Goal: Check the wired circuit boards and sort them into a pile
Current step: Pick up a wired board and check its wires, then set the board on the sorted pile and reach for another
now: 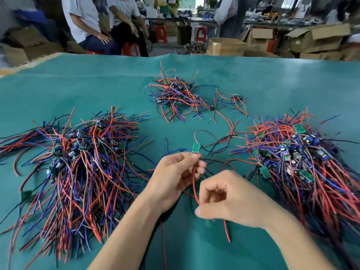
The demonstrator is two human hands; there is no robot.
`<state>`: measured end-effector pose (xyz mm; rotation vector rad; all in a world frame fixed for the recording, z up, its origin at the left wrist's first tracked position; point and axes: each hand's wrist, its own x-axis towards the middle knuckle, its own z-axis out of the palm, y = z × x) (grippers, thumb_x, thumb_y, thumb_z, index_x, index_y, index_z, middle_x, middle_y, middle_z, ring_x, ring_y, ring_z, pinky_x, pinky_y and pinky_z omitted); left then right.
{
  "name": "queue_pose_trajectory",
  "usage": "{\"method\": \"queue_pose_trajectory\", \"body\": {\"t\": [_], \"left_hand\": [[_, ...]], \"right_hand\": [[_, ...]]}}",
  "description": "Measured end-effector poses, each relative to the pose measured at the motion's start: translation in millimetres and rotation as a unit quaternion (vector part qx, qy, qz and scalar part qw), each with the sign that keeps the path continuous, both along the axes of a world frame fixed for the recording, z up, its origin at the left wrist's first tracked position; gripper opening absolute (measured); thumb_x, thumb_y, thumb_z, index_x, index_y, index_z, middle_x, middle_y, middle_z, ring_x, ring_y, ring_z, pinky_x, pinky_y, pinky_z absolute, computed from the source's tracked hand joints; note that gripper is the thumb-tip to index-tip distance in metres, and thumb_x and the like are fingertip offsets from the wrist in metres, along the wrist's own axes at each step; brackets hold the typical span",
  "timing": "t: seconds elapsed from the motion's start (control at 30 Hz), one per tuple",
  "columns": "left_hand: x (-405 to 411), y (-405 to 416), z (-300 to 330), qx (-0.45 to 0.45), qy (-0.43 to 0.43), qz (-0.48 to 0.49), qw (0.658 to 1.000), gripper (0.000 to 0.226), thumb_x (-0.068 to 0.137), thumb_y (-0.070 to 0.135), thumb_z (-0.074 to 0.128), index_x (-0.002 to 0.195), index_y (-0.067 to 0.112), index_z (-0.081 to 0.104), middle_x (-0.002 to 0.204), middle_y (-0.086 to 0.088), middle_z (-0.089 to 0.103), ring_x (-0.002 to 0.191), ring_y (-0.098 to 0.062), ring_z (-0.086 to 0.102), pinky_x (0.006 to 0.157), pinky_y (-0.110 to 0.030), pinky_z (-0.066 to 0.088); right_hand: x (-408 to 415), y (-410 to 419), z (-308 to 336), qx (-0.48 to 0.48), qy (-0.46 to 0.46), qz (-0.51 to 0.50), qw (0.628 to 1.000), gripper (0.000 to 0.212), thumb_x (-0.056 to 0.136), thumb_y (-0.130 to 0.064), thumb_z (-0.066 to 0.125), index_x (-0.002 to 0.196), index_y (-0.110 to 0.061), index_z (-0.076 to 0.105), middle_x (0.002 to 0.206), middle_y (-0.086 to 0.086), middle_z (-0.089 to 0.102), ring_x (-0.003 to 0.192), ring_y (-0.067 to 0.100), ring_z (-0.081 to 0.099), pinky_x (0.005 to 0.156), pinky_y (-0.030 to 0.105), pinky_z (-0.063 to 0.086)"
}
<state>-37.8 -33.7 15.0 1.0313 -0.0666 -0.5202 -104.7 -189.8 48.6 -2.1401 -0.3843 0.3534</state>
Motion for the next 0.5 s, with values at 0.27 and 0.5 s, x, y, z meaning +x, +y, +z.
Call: {"method": "queue_pose_trajectory", "body": {"t": [0.27,0.5], "left_hand": [[-5.1,-1.9,-1.4,0.029,-0.088,-0.011,0.996,0.002,0.087,0.007,0.068,0.088,0.008,0.068,0.08,-0.015,0.07,0.062,-0.015,0.061,0.057,-0.019,0.049],[-12.1,-7.2,-2.7,0.126,-0.187,0.015,0.974,0.01,0.082,-0.006,0.073,0.083,0.003,0.069,0.075,-0.018,0.069,0.06,-0.018,0.064,0.053,-0.022,0.05]], "right_hand": [[14.8,0.4,-10.0,0.125,-0.159,-0.356,0.912,0.037,0.071,-0.062,0.067,0.079,-0.028,0.075,0.069,-0.007,0.071,0.064,0.012,0.064,0.063,0.04,0.053],[18.3,-4.9,-9.8,0.346,0.021,-0.356,0.868,0.005,0.084,-0.012,0.078,0.083,-0.007,0.079,0.073,0.003,0.068,0.058,0.014,0.055,0.047,0.023,0.042]]}}
